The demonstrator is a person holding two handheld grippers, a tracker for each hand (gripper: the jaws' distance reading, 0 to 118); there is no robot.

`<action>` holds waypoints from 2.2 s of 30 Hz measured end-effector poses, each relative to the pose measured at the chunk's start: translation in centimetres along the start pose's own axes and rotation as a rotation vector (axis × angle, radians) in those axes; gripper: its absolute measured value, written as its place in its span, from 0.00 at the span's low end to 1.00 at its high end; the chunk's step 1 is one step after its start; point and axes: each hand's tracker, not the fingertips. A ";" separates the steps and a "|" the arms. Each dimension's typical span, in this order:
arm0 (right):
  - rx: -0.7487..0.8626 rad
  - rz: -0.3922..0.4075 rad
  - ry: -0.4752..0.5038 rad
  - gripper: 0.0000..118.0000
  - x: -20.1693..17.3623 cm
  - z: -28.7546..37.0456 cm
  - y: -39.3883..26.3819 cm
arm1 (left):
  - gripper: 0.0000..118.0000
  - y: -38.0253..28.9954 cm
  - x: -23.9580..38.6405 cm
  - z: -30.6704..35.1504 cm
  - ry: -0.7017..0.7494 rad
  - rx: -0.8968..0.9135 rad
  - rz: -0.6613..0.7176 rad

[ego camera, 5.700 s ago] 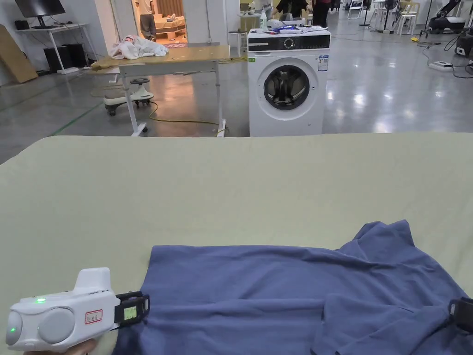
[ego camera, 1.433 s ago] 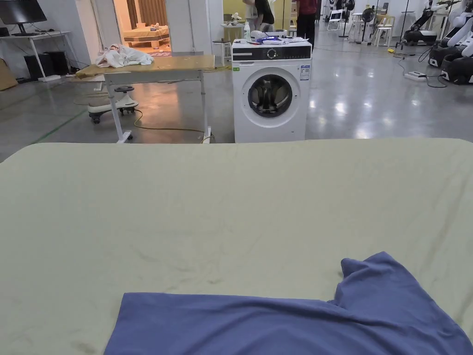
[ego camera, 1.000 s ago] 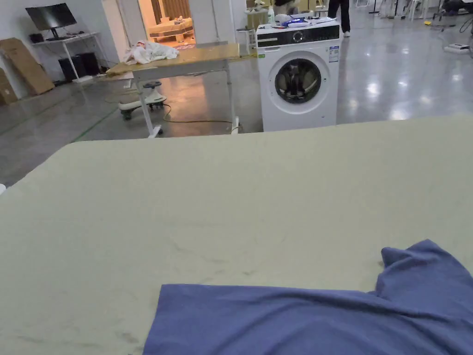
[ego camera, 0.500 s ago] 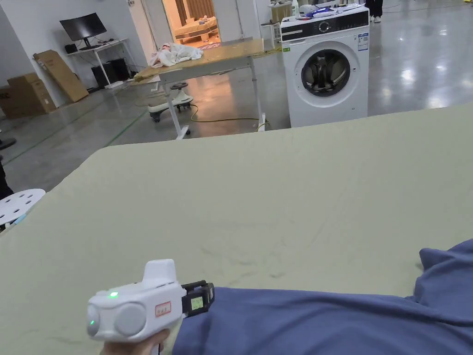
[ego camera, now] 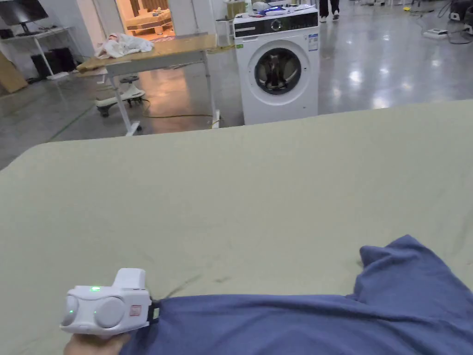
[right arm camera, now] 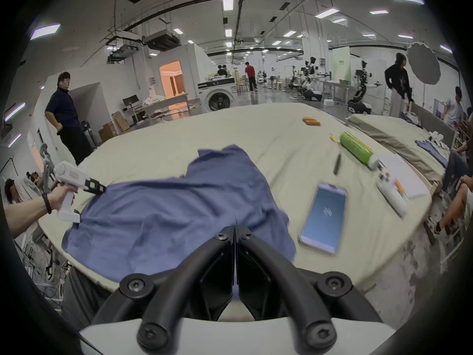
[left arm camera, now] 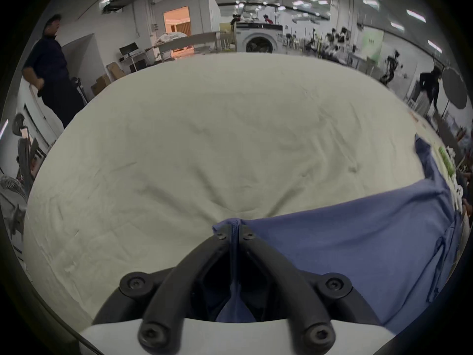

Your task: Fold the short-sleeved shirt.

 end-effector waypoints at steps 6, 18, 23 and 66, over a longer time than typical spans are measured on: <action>-0.164 0.062 0.018 0.65 2.7 -12.5 9.1 | 0.01 2.1 -1.5 -0.5 -0.042 -0.081 0.049; -0.449 0.199 -0.108 0.15 3.6 -27.3 9.9 | 0.01 1.1 0.8 1.2 -0.010 -0.079 0.007; -0.407 0.156 -0.093 0.00 3.6 -25.0 10.6 | 0.00 1.1 -0.3 3.6 -0.012 0.030 0.063; 0.233 0.046 0.198 0.63 -5.6 6.4 -0.4 | 0.67 -23.0 3.4 37.5 0.065 0.753 0.089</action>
